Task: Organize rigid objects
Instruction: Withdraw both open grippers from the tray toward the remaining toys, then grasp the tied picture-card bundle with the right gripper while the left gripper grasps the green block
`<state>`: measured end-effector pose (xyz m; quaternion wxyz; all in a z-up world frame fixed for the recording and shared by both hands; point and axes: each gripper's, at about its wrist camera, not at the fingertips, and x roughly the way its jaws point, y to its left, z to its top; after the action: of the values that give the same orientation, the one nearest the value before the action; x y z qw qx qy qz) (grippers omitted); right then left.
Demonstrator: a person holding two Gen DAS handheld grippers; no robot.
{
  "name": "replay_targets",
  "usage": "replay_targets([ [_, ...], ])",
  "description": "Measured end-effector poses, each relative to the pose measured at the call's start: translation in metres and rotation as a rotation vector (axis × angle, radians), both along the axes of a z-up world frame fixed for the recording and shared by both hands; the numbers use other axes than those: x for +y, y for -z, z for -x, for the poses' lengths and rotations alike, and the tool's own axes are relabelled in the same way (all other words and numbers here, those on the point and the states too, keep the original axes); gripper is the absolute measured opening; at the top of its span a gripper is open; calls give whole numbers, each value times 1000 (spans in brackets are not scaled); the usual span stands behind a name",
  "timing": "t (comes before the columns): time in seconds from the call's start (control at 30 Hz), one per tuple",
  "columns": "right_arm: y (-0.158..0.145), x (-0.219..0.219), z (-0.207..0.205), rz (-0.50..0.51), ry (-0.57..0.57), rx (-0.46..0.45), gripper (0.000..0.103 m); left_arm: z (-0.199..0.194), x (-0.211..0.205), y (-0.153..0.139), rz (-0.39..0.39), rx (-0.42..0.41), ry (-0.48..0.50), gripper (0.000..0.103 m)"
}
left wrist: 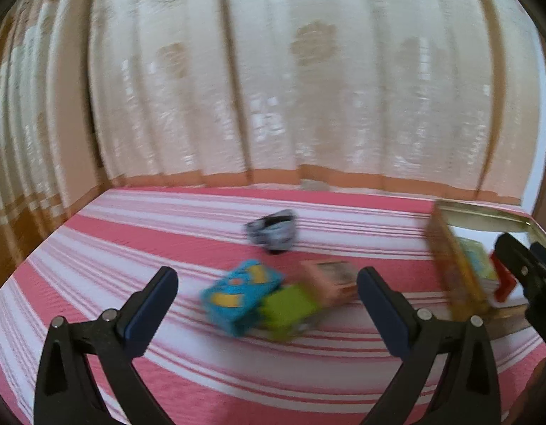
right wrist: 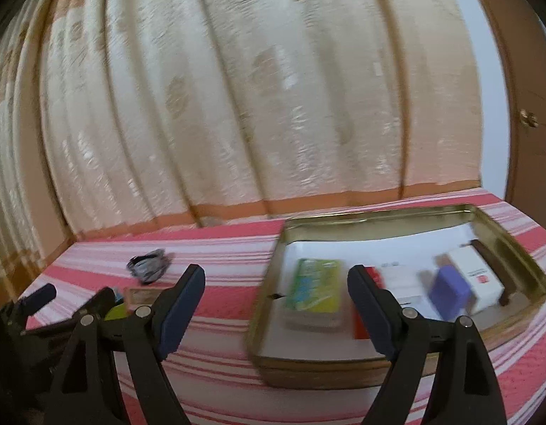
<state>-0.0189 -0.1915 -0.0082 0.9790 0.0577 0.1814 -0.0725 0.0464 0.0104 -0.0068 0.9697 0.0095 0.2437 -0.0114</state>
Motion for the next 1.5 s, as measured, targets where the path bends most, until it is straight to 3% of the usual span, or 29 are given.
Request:
replay_targets([
  [0.27,9,37,-26,17,-116,79,85,-17,68,8,86,69,-161,102],
  [0.43,17,59,-46,12,-203,149,85,-24,81,14,110,102,-225,102],
  [0.57,28,70,-67,-37,-274,238,85,-23,79,15,93,105,-227,102],
  [0.77,39,89,-96,-14,-330,333,85,-25,78,14,68,116,-232,102],
  [0.93,49,86,-117,-79,-343,401,85,-27,79,16,63,132,-236,102],
  [1.17,57,75,-123,-190,-387,424,84,-26,71,16,36,125,-189,102],
  [1.5,48,76,-108,-136,-358,382,83,-29,71,18,59,155,-157,101],
])
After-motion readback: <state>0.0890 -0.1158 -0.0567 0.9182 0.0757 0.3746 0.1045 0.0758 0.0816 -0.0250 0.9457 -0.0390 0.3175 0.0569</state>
